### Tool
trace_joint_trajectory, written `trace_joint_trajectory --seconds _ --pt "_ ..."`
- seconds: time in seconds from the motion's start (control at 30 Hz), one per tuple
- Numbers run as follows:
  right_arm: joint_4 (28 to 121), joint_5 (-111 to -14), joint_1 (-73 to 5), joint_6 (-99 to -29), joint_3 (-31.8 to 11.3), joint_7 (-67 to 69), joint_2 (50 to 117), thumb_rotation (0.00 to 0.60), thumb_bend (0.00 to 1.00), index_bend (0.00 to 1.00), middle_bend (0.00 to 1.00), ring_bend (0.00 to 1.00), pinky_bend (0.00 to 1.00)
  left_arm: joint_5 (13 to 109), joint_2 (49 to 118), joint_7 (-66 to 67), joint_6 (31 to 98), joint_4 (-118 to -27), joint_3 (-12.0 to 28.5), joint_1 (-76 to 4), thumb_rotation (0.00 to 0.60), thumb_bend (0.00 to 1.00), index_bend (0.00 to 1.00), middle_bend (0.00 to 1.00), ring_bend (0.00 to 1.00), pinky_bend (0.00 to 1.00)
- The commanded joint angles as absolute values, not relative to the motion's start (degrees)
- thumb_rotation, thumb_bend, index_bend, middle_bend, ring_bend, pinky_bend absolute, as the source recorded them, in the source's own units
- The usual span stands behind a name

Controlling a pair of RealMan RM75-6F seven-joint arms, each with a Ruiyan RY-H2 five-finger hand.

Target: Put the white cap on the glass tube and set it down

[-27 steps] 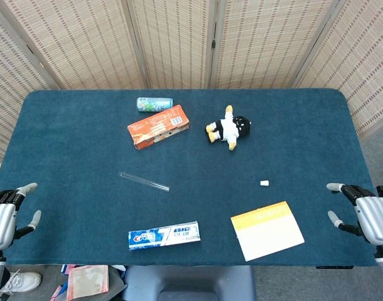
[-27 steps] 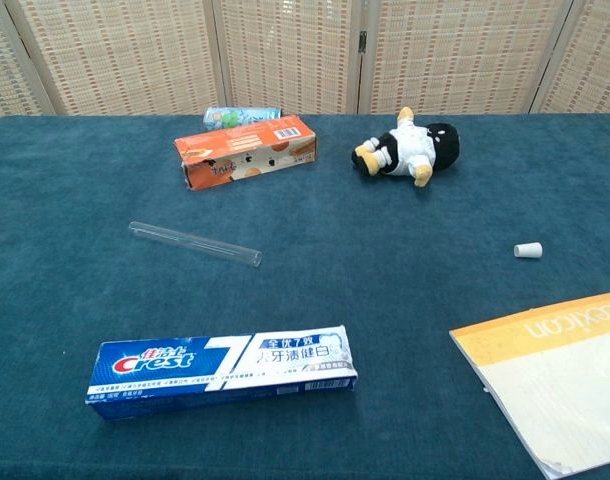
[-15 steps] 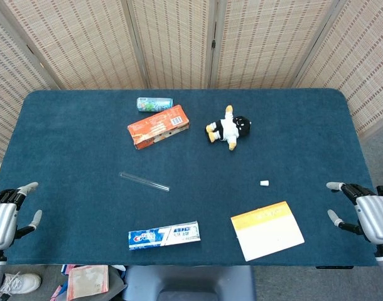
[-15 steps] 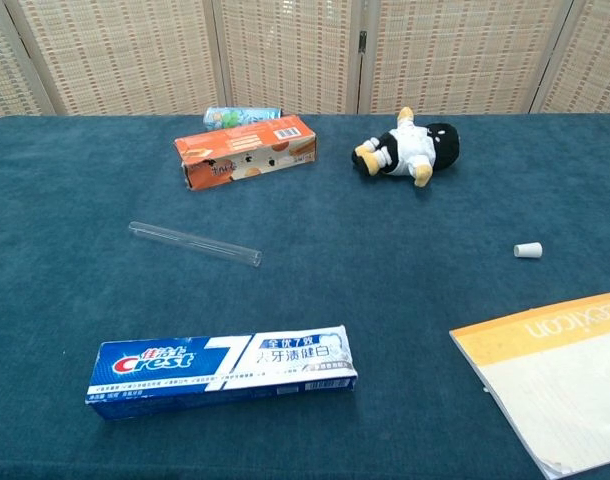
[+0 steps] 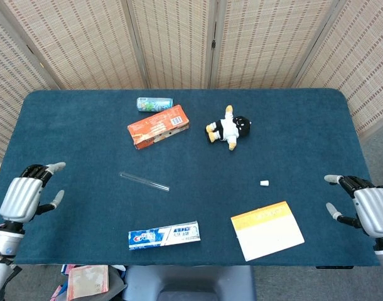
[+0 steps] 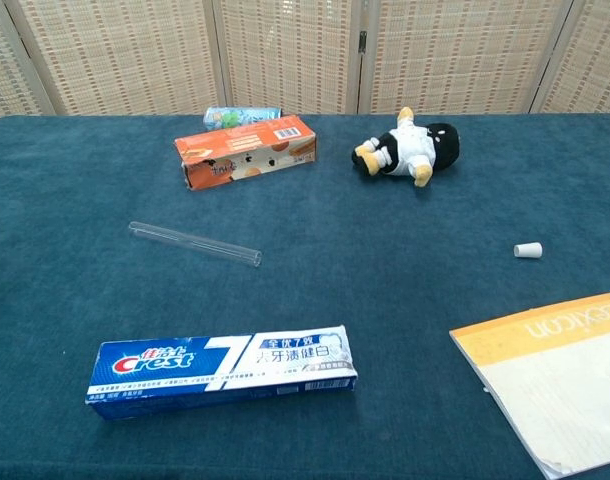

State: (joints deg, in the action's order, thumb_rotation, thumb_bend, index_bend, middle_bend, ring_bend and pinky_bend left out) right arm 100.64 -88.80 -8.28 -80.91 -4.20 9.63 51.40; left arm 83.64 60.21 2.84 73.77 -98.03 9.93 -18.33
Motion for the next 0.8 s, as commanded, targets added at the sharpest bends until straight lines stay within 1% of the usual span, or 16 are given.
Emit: trace_joint_trajectory --seconds 0.03,0.13,0.2,0.3,0.33,0.37,0.43,0.6,0.67,0.73,0.8 --pt "100.93 -88.84 -8.69 -80.43 -4.33 9.39 51.16 0.600 0.29 0.28 0.37 0.29 0.34 83.96 61.08 2.85 69.06 -95.46 11.58 -22.82 0.600 0.36 0.22 0.35 0.40 0.35" --pt "101.17 -88.63 -9.10 -79.82 -4.42 9.23 50.97 0.600 0.29 0.28 0.37 0.29 0.33 83.85 62.03 2.69 64.15 -93.21 11.98 -26.72 0.600 0.36 0.22 0.40 0.45 0.45" --pt "101.27 -88.48 -9.29 -79.57 -4.47 9.09 50.98 0.600 0.29 0.28 0.37 0.29 0.33 83.76 62.45 2.66 60.45 -92.14 11.95 -29.36 0.600 0.36 0.22 0.46 0.50 0.53" --pt "101.26 -88.52 -9.50 -79.19 -4.31 9.18 51.26 0.600 0.29 0.28 0.37 0.29 0.33 83.30 63.42 3.01 55.87 -90.90 11.95 -32.82 0.600 0.36 0.22 0.56 0.60 0.66" --pt "101.24 -88.49 -9.53 -79.07 -4.25 9.17 51.34 0.600 0.29 0.28 0.37 0.29 0.33 83.10 63.93 3.15 54.76 -90.44 11.97 -33.75 0.600 0.36 0.23 0.60 0.65 0.72" --pt "101.23 -88.43 -9.58 -78.91 -4.17 9.12 51.46 0.600 0.29 0.28 0.37 0.29 0.33 82.82 64.74 3.47 53.45 -89.70 11.97 -34.93 0.600 0.36 0.22 0.62 0.68 0.74" --pt "101.23 -88.34 -9.64 -78.73 -4.09 9.07 51.57 0.600 0.29 0.28 0.37 0.29 0.33 82.48 66.18 4.14 51.77 -88.38 11.96 -36.62 0.600 0.36 0.23 0.69 0.75 0.83" --pt "101.27 -88.11 -9.82 -78.44 -4.05 8.88 51.55 0.600 0.29 0.28 0.37 0.29 0.33 80.53 70.48 6.88 47.52 -84.19 11.79 -40.80 0.600 0.36 0.24 0.85 0.86 0.90" --pt "101.27 -88.04 -9.88 -78.37 -4.06 8.84 51.53 0.600 0.29 0.28 0.37 0.29 0.33 79.82 71.63 7.73 46.59 -83.11 11.68 -41.73 0.600 0.36 0.25 0.90 0.91 0.95" --pt "101.25 -87.99 -9.92 -78.29 -4.02 8.88 51.53 0.600 0.29 0.28 0.37 0.29 0.33 78.87 72.81 8.61 45.25 -82.13 11.39 -42.74 0.600 0.36 0.27 0.94 0.95 0.99" --pt "101.01 -87.76 -9.97 -78.13 -4.01 9.07 51.68 0.600 0.29 0.27 0.37 0.29 0.33 77.50 74.46 9.83 43.16 -80.90 11.07 -44.22 0.600 0.36 0.28 0.97 0.97 1.00"
